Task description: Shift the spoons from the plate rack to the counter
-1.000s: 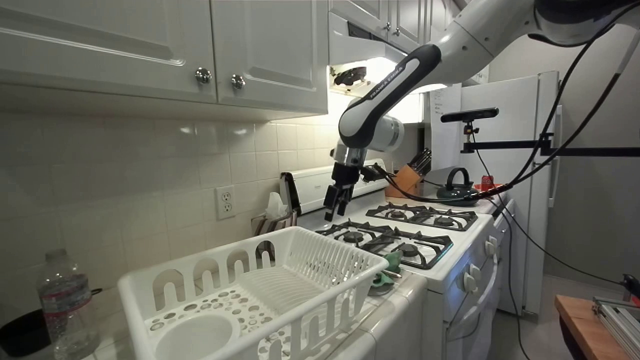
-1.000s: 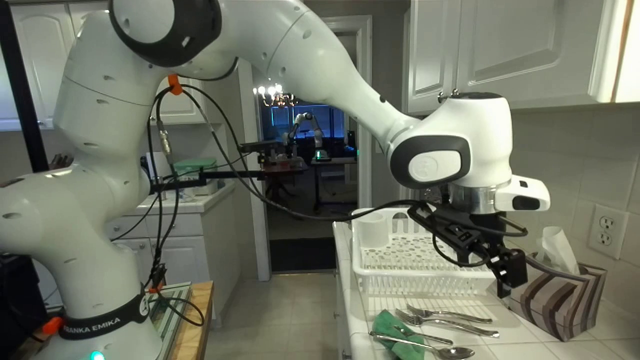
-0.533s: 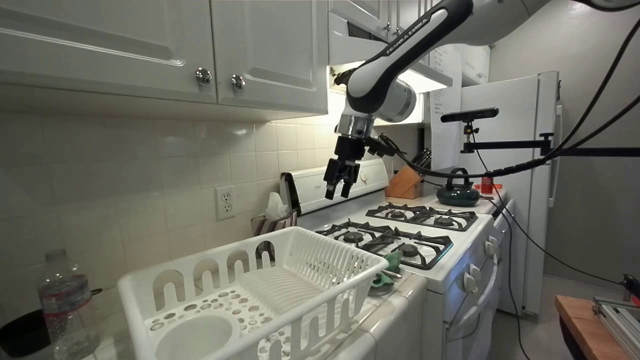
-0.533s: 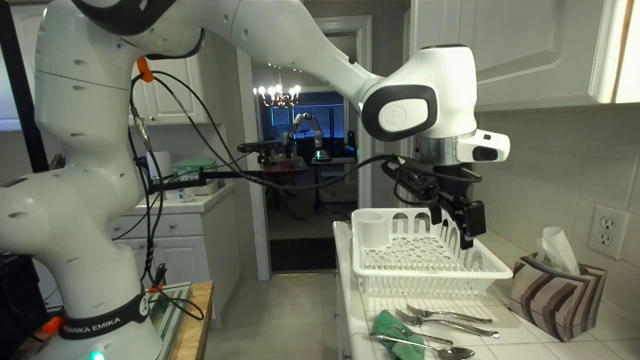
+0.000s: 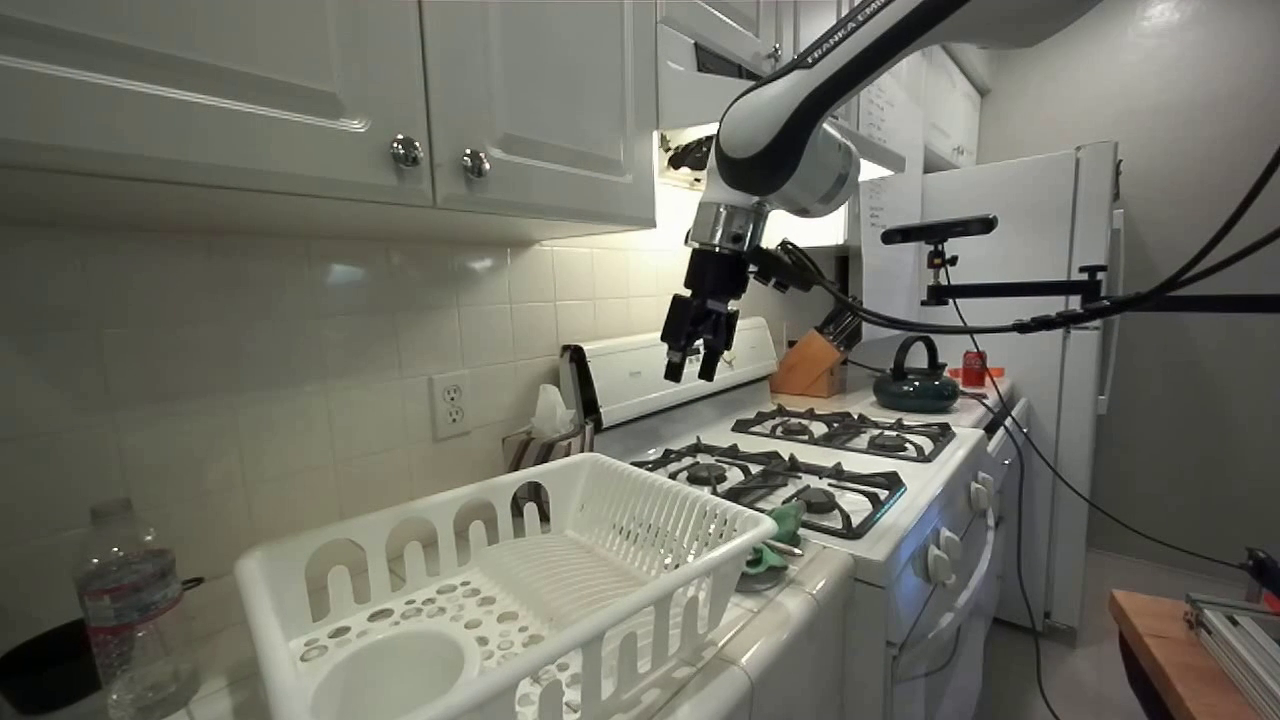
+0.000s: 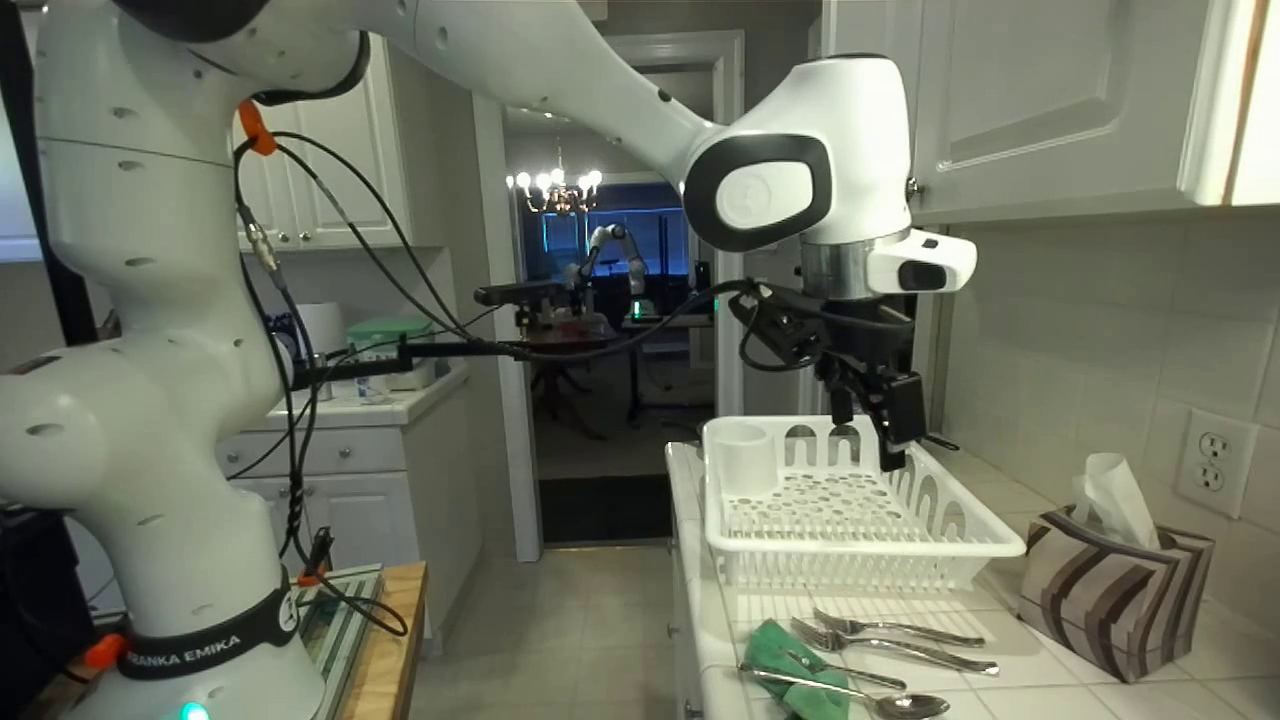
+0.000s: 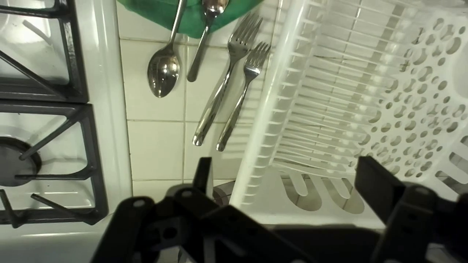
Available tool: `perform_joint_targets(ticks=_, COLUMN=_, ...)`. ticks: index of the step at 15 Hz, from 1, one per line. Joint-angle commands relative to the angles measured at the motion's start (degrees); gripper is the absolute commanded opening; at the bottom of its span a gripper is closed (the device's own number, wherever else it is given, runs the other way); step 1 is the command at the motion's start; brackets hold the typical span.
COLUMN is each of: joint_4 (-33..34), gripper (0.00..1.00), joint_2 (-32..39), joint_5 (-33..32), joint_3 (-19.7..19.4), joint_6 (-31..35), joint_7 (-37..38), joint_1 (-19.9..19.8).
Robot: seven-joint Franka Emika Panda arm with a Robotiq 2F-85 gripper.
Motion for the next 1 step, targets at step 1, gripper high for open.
perform_joint_targets(ticks=1, joint_4=0.0, gripper=1.0, joint_2=0.0, joint_5=0.2, joint_3=-1.4, joint_6=-0.2, joint_7=-0.1, joint_1=1.3)
